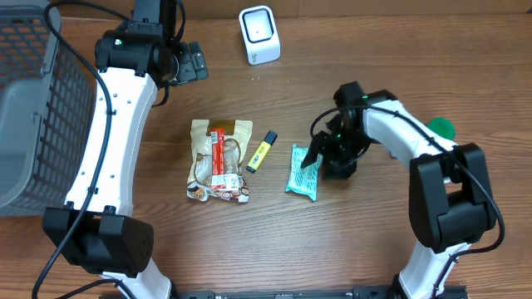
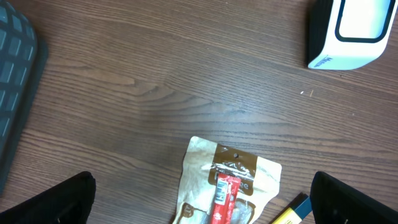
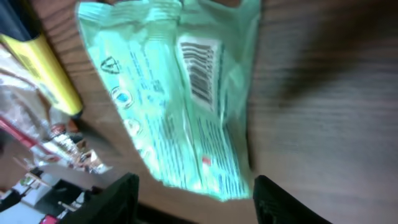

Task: Scan the item barcode

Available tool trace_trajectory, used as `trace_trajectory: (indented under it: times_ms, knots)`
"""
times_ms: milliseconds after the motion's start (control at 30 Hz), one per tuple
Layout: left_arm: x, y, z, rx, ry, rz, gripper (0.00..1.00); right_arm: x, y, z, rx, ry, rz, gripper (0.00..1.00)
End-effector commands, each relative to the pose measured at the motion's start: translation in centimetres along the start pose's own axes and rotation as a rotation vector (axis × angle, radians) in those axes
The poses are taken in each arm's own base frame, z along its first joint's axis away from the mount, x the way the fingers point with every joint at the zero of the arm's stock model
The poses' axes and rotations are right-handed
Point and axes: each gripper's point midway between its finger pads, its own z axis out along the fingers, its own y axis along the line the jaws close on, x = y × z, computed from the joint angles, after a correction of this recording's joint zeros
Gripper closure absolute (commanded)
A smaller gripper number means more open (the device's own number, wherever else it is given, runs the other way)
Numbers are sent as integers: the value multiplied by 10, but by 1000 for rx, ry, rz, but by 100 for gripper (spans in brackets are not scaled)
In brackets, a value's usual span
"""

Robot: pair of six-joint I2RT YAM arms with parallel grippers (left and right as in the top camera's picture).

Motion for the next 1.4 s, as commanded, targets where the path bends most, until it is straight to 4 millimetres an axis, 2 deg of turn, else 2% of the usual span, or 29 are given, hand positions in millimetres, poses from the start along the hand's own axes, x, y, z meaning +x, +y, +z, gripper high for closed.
trace_trajectory:
  times_ms: [0,33,67,100,133,300,400,533,633,800,900,1100,1200,1300,1367]
  knots:
    - [-8,-1,-17,14,-45,10,0,-6,21,-27,-55,-40,-70,45]
    - [-8,-1,-17,14,-45,10,0,-4,23,-29,-55,-44,-88,51]
    - [-8,-1,-17,14,-45,10,0,-1,27,-30,-56,-47,-112,64]
    - [-8,-1,-17,14,-45,10,1,2,31,-28,-54,-45,-128,88]
    - [-8,-1,-17,14,-45,10,0,6,34,-25,-50,-41,-143,96]
    - [-8,-1,-17,14,-45,10,0,20,65,-1,-42,-51,-274,96]
    - [-8,-1,-17,14,-45,10,0,21,74,16,37,-119,-257,96]
    - [-8,-1,-17,14,-45,10,0,20,73,35,194,-261,-231,96]
    - [-8,-1,-17,14,-45,10,0,22,66,41,314,-350,-244,96]
    - [-8,-1,-17,14,-45,10,0,32,57,45,380,-342,-255,96]
    - [-8,-1,-17,14,-45,10,0,33,46,49,406,-329,-246,96]
    - [-8,-1,-17,14,-45,10,0,20,5,44,541,-376,-207,96]
    - [-8,-1,-17,14,-45,10,0,19,-23,26,675,-385,-185,96]
    - [-8,-1,-17,14,-45,10,0,20,-58,-5,855,-378,-153,96]
    - [-8,-1,-17,14,-45,10,0,17,-74,-22,919,-383,-117,96]
